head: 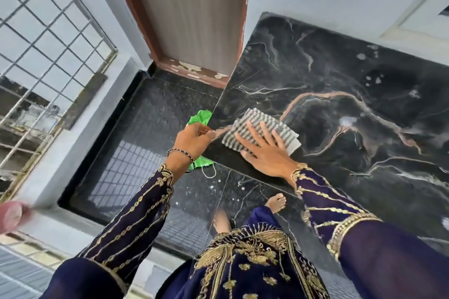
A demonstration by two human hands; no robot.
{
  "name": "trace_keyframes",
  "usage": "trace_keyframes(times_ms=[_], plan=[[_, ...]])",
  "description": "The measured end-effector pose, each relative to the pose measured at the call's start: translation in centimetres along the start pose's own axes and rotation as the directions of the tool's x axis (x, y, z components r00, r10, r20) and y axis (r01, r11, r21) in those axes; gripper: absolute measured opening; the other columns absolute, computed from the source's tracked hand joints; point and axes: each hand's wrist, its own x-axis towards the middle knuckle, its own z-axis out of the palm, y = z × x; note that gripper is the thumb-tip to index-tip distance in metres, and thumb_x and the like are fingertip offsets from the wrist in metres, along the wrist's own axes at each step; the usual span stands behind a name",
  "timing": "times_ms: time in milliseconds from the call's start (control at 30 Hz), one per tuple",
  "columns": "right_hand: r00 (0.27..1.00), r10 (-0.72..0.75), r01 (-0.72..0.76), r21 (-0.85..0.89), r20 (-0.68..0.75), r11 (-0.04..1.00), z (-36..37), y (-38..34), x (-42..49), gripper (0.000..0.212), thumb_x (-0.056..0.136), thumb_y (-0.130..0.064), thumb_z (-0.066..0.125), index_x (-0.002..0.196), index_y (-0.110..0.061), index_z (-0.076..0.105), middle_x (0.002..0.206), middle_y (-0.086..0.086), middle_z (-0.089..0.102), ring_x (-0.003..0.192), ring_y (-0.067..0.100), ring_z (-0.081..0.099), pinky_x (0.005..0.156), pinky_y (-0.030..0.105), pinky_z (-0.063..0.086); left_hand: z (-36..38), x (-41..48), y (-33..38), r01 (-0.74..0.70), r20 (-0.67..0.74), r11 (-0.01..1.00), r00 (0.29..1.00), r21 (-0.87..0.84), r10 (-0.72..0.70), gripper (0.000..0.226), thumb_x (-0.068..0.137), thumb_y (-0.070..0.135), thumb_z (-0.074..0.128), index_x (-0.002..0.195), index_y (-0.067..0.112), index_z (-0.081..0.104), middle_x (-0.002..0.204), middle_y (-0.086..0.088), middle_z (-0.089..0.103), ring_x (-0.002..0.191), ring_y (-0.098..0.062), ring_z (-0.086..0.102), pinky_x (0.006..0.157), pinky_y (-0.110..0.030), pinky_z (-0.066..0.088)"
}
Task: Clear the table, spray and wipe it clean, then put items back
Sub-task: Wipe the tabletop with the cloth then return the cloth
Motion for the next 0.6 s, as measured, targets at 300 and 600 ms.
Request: trace_keyframes(times_ms=[300,600], plan=[[0.987,-0.135,0.129,-0.073,-0.091,0.989,5.0,4.9,-10.9,0.053,0.104,-0.060,0.007,0.154,-0.057,-0.007,0.166,-0.019,-0.023,0.153,0.017,-0.027,0.124,0.046,-0.010,2.2,-0.3,0.9,-0.014,0.067,1.000,0.998,0.028,0.013,0.023,0.091,0.031,0.061,0.102,0.011,0.068,0.093,-0.004,0.064,0.087,-0.018,0.055,0.074,-0.023,0.040],[0.983,0.168,-0.162,0.086,-0.071,0.983,1.0,7.0,-5.0,0.050,0.104,-0.060,0.013,0.146,-0.064,-0.015,0.159,-0.026,-0.032,0.149,0.012,-0.034,0.124,0.048,-0.009,3.1,-1.1,0.8,-0.029,0.065,1.000,0.997,0.012,0.028,0.020,0.089,0.027,0.064,0.094,0.009,0.069,0.083,-0.001,0.065,0.081,-0.016,0.058,0.073,-0.023,0.039]])
